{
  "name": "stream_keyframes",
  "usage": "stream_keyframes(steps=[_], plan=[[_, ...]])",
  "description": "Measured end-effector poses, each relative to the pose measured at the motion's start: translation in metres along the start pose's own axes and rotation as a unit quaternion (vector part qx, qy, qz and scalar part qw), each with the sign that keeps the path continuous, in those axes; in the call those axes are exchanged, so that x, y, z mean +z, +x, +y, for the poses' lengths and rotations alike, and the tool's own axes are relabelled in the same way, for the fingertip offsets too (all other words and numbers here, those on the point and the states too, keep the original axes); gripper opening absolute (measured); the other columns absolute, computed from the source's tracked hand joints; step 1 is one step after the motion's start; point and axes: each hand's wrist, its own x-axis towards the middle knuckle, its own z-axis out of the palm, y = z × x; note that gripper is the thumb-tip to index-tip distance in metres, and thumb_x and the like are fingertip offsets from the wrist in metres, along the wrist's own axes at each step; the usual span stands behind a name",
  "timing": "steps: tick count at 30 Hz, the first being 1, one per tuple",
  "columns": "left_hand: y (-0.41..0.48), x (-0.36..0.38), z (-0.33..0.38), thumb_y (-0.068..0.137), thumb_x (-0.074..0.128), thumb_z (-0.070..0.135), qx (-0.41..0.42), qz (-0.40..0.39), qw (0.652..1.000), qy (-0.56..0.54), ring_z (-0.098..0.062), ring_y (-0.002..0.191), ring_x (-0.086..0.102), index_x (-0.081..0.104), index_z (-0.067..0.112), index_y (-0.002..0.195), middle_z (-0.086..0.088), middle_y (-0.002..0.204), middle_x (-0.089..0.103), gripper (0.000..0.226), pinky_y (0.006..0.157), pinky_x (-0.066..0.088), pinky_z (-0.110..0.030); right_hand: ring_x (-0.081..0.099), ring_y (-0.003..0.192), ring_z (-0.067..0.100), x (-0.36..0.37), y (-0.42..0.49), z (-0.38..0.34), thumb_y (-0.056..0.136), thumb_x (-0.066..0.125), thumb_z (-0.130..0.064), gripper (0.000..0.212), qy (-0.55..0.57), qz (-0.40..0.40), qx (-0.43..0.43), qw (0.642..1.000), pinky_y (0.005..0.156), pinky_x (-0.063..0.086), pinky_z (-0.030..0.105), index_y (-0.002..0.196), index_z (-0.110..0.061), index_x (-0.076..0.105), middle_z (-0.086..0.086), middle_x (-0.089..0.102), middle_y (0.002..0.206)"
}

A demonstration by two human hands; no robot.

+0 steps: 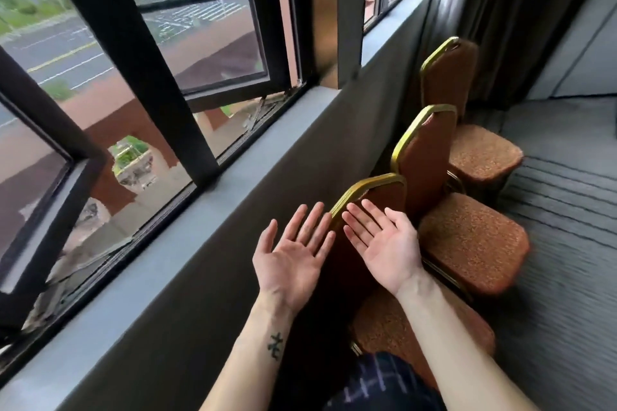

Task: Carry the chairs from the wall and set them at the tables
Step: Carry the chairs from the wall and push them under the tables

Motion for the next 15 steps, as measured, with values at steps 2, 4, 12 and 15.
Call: stream_keyframes(steps=[2,4,12,15], plan=[[0.017,0.0,0.005,0.102,0.04,0.043,-0.008,0.004,1.0,0.004,-0.04,0.134,0.057,0.048,0.008,0.149,-0.021,0.143,0.06,0.059,0.121,0.031,-0.054,0.065,0.123,0.033,0.005,0.015,-0.001,0.105,0.035,-0.035,0.049,0.001,0.013,-0.005,1.0,0.115,0.042,0.048,0.143,-0.008,0.053,0.017,0.068,0.132],[0.037,-0.001,0.008,0.103,0.039,0.043,-0.014,0.007,1.0,0.019,-0.041,0.134,0.057,0.048,0.008,0.149,-0.021,0.143,0.06,0.059,0.122,0.03,-0.054,0.066,0.122,0.032,0.008,0.035,-0.003,0.105,0.035,-0.035,0.05,0.006,0.021,-0.002,1.0,0.115,0.042,0.048,0.143,-0.008,0.053,0.018,0.068,0.131],[0.128,0.019,0.022,0.103,0.041,0.04,-0.057,0.029,0.995,0.073,-0.039,0.133,0.057,0.048,0.007,0.149,-0.02,0.143,0.06,0.057,0.122,0.03,-0.052,0.064,0.125,0.031,0.001,0.108,-0.031,0.108,0.03,-0.038,0.052,0.011,0.066,0.003,0.998,0.113,0.044,0.046,0.145,-0.009,0.051,0.015,0.069,0.131],[0.149,0.023,0.018,0.104,0.04,0.038,-0.044,0.041,0.994,0.087,-0.038,0.132,0.059,0.049,0.008,0.148,-0.019,0.142,0.062,0.054,0.121,0.032,-0.052,0.064,0.125,0.031,-0.009,0.124,-0.034,0.109,0.029,-0.039,0.052,0.005,0.077,0.009,0.997,0.113,0.044,0.046,0.145,-0.01,0.051,0.014,0.069,0.131]])
